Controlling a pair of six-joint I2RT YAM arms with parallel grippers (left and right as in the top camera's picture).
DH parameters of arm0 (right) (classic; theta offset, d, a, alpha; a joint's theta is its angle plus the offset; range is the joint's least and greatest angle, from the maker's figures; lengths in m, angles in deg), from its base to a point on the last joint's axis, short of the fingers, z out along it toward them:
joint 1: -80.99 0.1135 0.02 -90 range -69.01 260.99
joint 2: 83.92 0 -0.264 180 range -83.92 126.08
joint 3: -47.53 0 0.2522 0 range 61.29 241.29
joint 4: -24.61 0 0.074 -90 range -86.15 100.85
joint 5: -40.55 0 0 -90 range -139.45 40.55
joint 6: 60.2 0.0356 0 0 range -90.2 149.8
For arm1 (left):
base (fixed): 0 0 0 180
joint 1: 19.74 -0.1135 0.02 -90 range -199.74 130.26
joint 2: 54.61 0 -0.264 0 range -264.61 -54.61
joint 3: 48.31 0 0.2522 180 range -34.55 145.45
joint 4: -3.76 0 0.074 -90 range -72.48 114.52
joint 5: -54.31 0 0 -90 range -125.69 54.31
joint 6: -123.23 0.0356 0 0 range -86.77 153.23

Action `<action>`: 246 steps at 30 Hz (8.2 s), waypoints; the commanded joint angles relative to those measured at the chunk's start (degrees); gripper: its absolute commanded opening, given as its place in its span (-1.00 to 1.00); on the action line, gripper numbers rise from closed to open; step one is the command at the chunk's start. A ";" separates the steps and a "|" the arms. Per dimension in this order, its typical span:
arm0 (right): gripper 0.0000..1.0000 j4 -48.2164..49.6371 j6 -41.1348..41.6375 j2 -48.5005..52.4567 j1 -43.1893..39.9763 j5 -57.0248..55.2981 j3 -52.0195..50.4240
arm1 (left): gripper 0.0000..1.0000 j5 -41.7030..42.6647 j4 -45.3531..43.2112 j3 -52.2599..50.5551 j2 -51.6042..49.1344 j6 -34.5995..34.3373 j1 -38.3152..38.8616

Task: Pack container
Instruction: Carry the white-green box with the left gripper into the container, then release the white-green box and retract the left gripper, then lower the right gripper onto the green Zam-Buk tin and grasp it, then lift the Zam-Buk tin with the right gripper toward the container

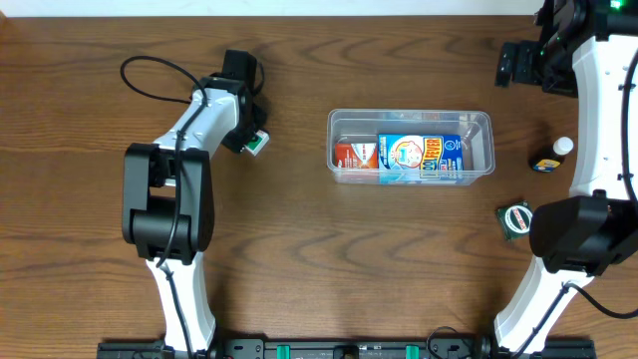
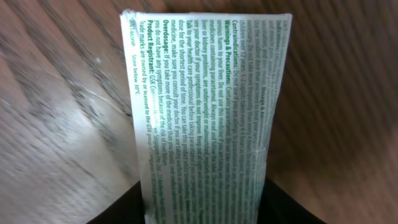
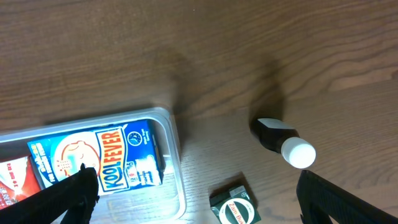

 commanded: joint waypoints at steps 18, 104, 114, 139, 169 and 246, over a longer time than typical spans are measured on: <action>0.99 -0.02 1.07 -0.20 -0.13 -0.35 0.55 | -0.22 10.64 0.90 -0.52 30.45 59.39 6.51; 0.99 -3.72 -4.72 -0.20 -0.17 0.07 0.52 | 0.96 -4.20 13.07 -0.33 38.07 42.82 -2.86; 0.99 -12.07 -14.75 -1.14 -0.11 7.93 -2.69 | 0.96 -4.20 13.07 -0.33 38.07 42.82 -2.86; 0.99 16.90 -22.18 -35.50 -11.63 8.22 -61.68 | 0.96 -4.20 13.07 -0.33 38.07 42.82 -2.86; 0.99 24.85 -31.47 -11.43 -11.87 1.33 -62.84 | 0.96 -4.20 13.07 -0.33 38.07 42.82 -2.86; -0.24 1.20 -10.19 -9.22 -3.87 11.87 -20.57 | 0.96 -4.20 13.07 -0.33 38.07 42.82 -2.86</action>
